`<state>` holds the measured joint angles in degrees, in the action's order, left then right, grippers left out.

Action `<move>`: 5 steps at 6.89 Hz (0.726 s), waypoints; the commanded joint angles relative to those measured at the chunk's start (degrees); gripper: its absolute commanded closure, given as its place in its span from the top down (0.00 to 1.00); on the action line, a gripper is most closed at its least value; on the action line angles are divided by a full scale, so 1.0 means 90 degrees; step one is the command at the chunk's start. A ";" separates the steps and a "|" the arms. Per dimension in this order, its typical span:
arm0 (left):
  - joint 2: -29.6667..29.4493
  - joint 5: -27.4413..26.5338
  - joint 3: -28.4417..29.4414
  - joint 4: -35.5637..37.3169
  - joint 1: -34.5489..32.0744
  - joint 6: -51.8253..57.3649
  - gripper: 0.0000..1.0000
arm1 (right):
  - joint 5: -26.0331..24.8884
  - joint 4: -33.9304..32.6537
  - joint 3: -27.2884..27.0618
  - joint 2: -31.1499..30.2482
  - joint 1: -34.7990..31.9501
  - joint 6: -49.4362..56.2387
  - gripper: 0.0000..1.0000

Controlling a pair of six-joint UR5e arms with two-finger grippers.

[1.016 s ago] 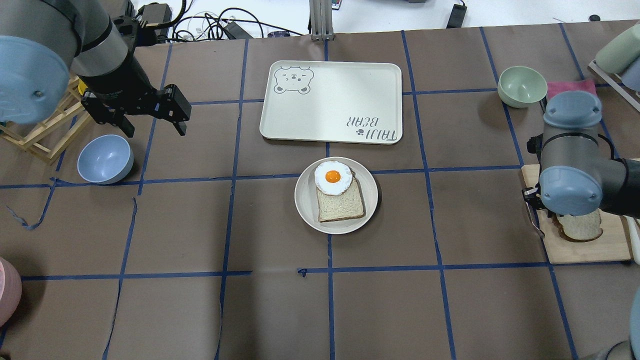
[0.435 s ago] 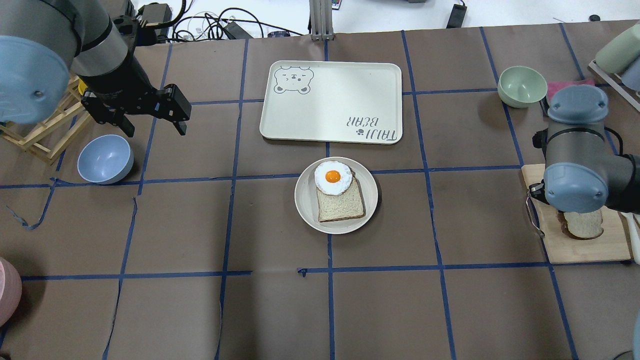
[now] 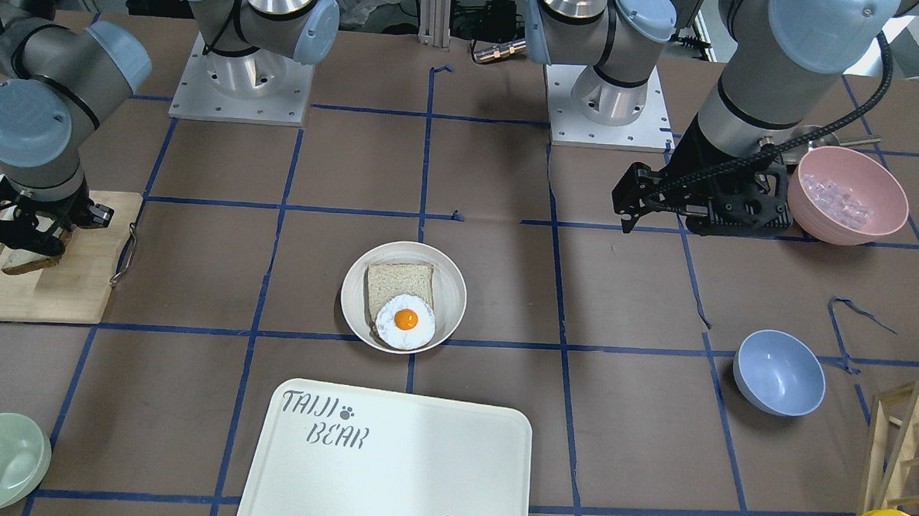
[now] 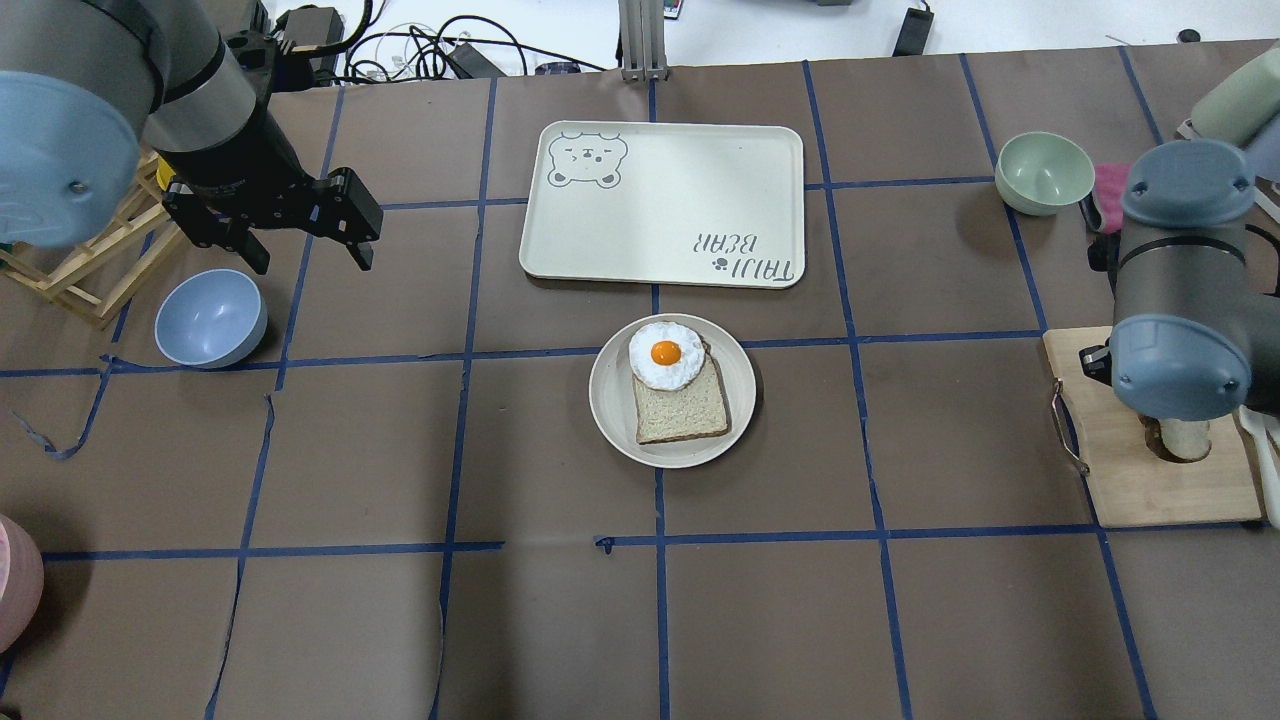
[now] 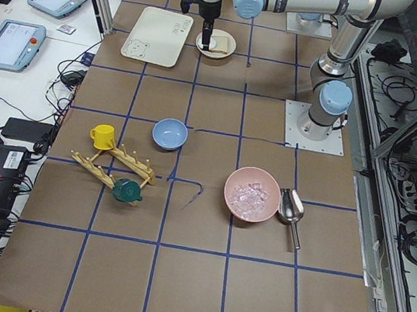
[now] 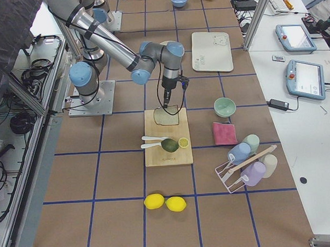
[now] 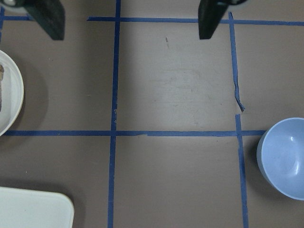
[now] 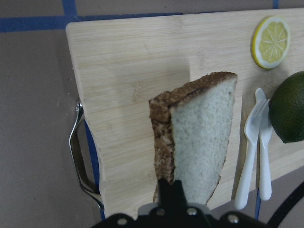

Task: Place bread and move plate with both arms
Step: 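Grasp the bread slice with the right gripper and lift it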

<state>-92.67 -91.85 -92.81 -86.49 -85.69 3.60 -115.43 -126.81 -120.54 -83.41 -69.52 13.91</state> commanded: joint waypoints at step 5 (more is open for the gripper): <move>-0.0006 0.0000 0.0000 0.0049 0.0000 -0.0010 1.00 | 0.1074 0.3034 0.1987 -0.0332 -0.2434 -0.2531 0.00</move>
<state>-92.68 -91.91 -92.84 -86.12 -85.69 3.54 -109.29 -101.36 -103.49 -86.49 -84.21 0.80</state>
